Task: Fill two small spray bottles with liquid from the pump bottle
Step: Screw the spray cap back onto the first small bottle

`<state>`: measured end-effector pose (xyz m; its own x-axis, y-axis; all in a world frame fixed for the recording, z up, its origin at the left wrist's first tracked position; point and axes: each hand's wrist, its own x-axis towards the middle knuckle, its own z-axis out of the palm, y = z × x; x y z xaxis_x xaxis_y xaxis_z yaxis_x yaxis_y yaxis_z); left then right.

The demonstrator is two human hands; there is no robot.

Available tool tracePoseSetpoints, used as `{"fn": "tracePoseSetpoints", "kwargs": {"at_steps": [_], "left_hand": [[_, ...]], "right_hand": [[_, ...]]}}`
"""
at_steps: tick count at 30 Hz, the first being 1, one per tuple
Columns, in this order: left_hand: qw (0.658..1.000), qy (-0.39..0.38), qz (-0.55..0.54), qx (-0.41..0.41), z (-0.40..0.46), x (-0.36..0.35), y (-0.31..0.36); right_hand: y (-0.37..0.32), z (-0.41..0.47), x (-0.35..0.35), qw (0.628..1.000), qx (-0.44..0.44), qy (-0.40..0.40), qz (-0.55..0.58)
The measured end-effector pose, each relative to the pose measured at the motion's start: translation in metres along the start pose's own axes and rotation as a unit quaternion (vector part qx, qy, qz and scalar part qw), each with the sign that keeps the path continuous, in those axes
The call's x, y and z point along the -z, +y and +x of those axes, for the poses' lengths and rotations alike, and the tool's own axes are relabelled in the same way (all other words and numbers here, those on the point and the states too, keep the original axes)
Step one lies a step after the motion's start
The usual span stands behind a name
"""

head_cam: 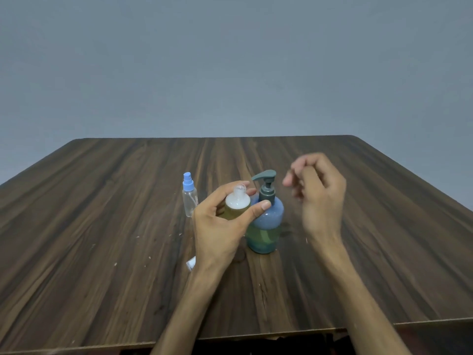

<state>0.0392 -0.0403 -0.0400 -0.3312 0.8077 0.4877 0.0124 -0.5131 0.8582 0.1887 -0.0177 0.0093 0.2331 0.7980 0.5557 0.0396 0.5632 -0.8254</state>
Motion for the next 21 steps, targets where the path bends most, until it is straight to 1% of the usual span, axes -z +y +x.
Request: {"fn": "tracePoseSetpoints", "kwargs": {"at_steps": [3, 5, 8, 12, 14, 17, 19, 21], "left_hand": [[1.0, 0.019, -0.016, 0.019, -0.002, 0.002, 0.006], [0.999, 0.024, -0.023, 0.022, -0.003, 0.007, 0.009], [0.998, 0.034, -0.04, 0.034, -0.003, 0.017, 0.014], [0.997, 0.049, -0.029, 0.051, 0.002, 0.036, 0.02], [0.997, 0.048, -0.019, 0.053, 0.006, 0.05, 0.019], [0.998, 0.05, 0.011, 0.041, 0.011, 0.071, 0.018], [0.998, 0.05, 0.026, 0.035, 0.011, 0.082, 0.016], [0.998, 0.054, 0.026, 0.028, 0.009, 0.087, 0.015]], "right_hand": [[0.01, -0.02, 0.011, 1.0, -0.005, 0.006, 0.015], [0.014, -0.032, 0.014, 1.0, 0.011, -0.016, 0.013], [0.016, -0.052, 0.012, 0.996, 0.04, -0.078, -0.001], [0.017, -0.075, -0.006, 0.976, 0.022, -0.201, -0.076], [0.019, -0.08, -0.02, 0.947, 0.025, -0.277, -0.163], [0.016, -0.078, -0.041, 0.859, 0.058, -0.406, -0.306], [0.015, -0.071, -0.053, 0.802, 0.085, -0.467, -0.364], [0.019, -0.064, -0.063, 0.764, 0.108, -0.503, -0.389]]}}
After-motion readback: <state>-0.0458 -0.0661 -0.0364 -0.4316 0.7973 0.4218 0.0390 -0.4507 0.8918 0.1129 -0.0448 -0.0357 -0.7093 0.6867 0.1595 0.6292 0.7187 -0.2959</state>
